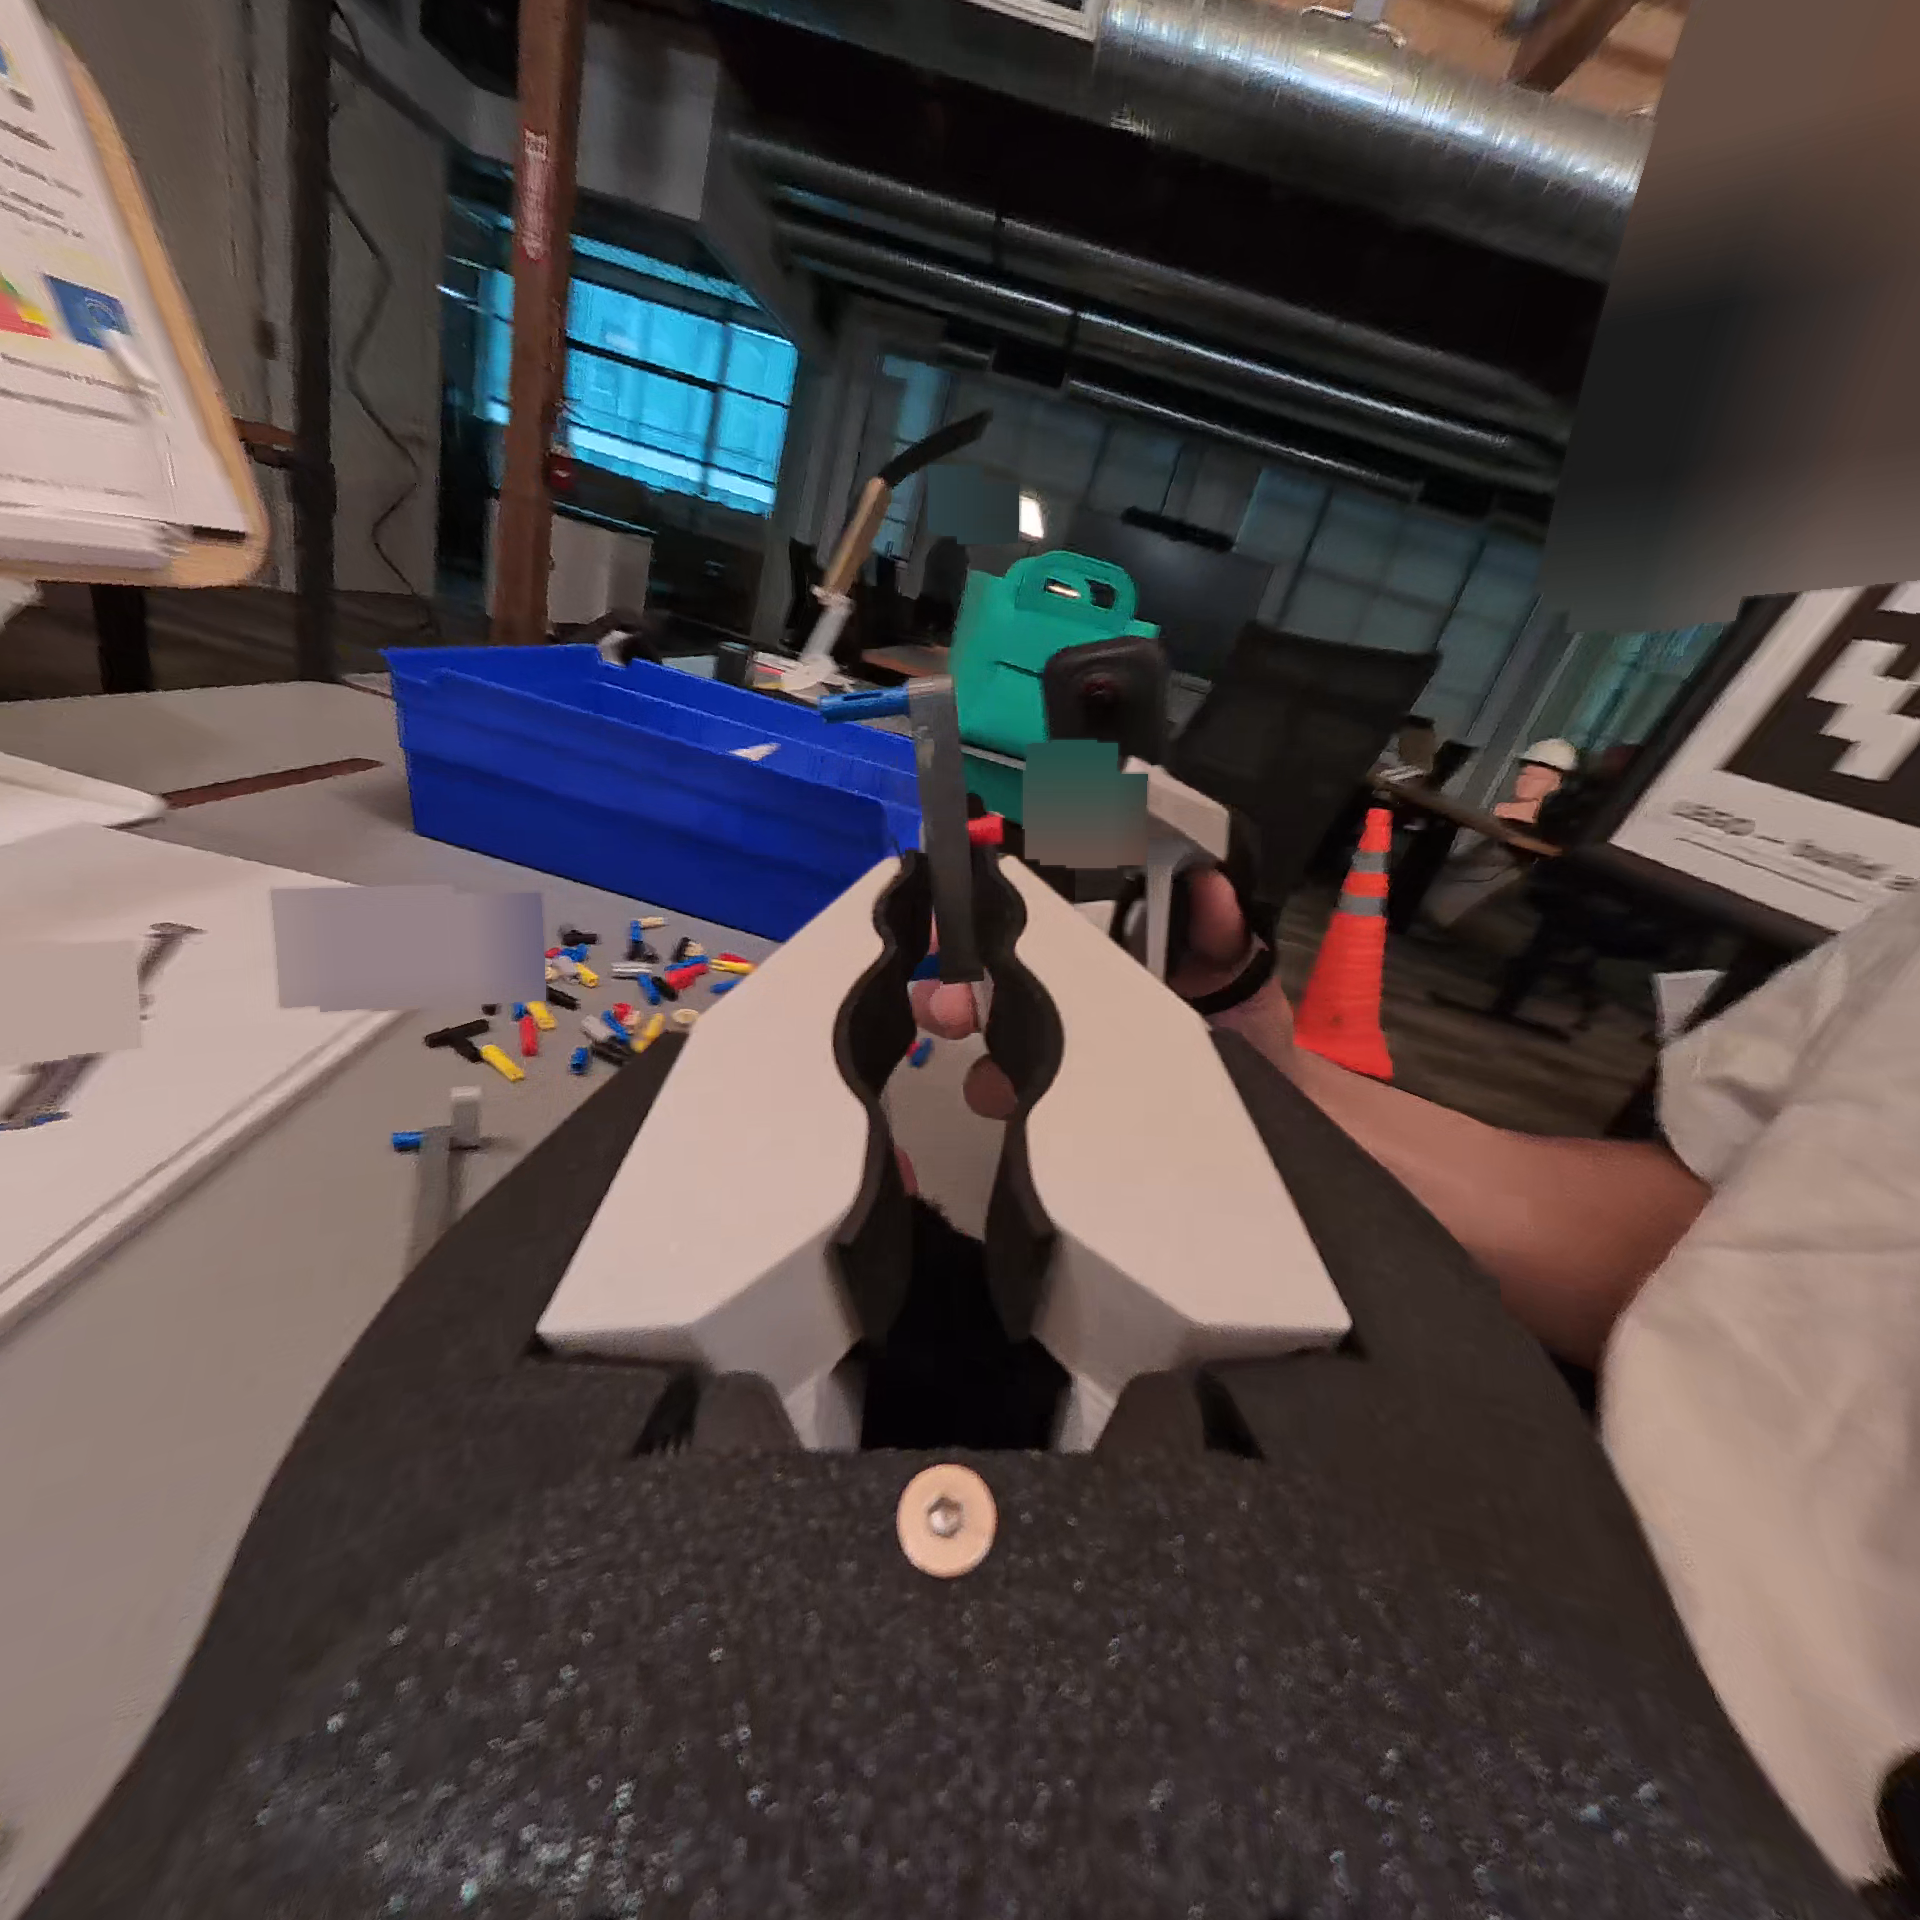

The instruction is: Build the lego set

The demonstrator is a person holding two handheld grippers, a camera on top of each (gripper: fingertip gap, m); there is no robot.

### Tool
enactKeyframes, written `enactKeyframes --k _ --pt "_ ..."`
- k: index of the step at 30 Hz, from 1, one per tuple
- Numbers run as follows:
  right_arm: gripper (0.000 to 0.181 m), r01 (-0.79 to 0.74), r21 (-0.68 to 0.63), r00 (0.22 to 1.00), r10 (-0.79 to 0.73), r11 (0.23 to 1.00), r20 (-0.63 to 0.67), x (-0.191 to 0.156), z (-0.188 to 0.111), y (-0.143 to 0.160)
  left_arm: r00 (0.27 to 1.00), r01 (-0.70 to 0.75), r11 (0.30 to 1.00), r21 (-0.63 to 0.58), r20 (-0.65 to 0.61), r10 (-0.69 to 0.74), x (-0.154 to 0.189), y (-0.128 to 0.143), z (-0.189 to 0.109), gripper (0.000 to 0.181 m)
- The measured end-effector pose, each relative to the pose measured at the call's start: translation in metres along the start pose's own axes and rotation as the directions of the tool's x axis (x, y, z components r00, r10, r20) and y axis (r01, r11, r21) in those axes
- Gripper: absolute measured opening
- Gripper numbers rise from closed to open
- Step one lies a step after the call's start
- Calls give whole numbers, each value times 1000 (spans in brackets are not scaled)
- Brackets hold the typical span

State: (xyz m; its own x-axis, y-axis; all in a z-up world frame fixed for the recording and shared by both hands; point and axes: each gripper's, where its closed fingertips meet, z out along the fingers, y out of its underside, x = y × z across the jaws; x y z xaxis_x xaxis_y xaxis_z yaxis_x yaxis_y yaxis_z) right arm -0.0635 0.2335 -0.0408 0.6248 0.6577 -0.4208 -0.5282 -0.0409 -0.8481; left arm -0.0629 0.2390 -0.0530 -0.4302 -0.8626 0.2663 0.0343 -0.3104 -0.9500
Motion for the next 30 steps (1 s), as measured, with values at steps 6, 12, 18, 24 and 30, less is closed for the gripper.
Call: enactKeyframes --k 6,12,18,24,30 --pt "19 37 -53 999 -37 998 -6 -2 4 12 994 47 998 -46 -100 -52 17 10 7 6" --pt "13 51 -42 998 -50 998 34 -9 3 11 978 126 991 -44 -160 -132 24 10 8 6" --pt "10 5 -42 1000 -5 999 2 -1 2 12 986 106 993 -54 -127 -112 19 12 11 6" --pt "37 -41 21 999 42 999 -22 6 0 4 970 229 973 4 -90 -228 1 5 9 6" --pt "24 -30 -70 997 25 997 -74 13 9 23 936 340 938 63 -118 -331 -4 -2 4 6"
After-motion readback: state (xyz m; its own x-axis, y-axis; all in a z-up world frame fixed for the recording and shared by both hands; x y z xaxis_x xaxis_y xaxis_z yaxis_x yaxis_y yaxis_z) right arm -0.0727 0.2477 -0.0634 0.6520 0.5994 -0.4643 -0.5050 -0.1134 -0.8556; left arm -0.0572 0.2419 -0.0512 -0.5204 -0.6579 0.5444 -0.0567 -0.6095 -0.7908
